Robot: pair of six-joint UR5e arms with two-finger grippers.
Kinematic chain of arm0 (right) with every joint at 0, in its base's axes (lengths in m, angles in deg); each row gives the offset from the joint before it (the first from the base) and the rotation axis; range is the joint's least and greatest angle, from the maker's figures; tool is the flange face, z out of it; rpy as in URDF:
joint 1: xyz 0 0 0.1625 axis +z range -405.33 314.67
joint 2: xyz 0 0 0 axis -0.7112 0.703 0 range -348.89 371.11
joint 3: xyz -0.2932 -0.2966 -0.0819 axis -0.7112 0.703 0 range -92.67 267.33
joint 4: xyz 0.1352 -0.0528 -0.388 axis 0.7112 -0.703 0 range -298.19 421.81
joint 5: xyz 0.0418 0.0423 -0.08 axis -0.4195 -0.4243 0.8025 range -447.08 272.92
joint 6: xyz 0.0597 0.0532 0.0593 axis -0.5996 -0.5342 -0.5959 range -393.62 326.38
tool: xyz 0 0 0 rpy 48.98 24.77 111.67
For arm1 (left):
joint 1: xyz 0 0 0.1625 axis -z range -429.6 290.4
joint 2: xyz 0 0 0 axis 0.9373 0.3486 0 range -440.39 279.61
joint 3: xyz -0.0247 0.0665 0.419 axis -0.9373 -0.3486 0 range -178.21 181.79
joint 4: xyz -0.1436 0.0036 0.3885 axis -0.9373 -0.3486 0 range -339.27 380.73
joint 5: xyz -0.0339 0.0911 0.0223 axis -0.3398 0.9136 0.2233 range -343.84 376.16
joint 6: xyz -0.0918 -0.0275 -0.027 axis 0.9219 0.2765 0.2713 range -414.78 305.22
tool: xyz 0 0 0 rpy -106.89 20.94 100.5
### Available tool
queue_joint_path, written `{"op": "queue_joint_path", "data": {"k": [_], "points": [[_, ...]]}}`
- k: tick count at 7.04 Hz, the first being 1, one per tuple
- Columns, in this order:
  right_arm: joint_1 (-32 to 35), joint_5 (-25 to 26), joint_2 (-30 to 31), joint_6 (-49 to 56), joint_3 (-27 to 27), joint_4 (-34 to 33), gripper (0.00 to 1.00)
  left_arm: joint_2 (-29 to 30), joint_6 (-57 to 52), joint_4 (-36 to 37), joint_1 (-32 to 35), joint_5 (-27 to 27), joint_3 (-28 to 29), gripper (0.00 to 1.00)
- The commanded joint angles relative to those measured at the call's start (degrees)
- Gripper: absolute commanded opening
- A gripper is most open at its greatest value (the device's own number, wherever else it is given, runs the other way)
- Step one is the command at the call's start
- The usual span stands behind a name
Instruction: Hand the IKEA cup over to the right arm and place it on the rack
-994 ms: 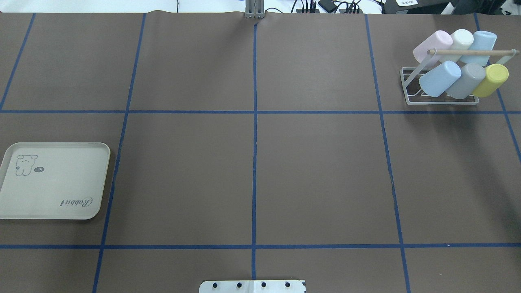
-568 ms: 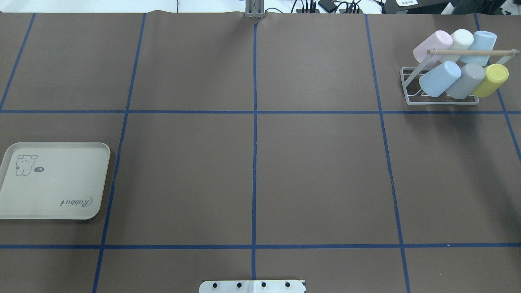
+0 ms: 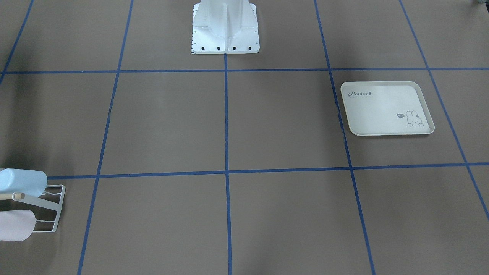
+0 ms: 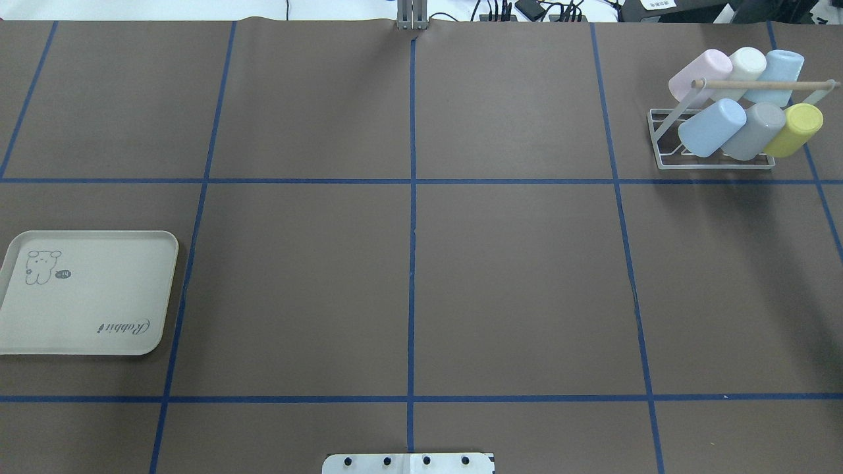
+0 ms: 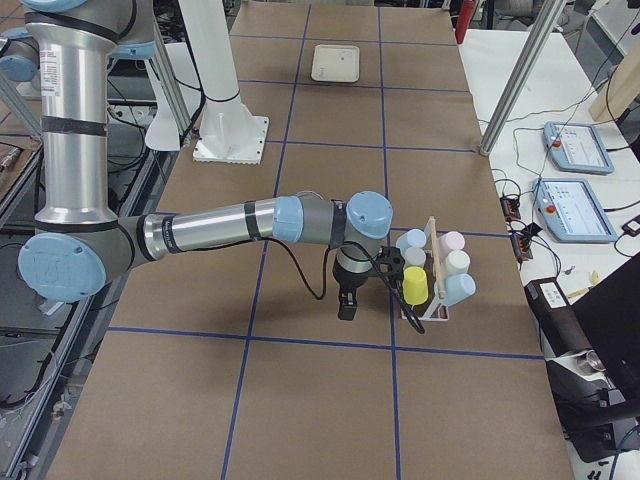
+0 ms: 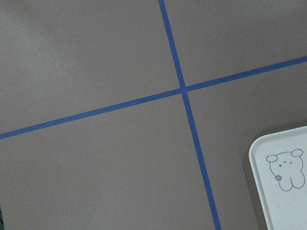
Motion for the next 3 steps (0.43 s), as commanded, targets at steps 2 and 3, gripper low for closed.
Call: {"op": "queue_joint_path", "data": {"k": [2,3], "points": [[0.0,-0.93,-0.07,-0.06,0.21,0.06,1.0,0.09,0.07,0.0,0.0,0.07,-0.39,1.0],[0.0,-0.93,-0.16,0.03,0.21,0.06,1.0,0.09,0.07,0.0,0.0,-0.01,-0.48,1.0]]}}
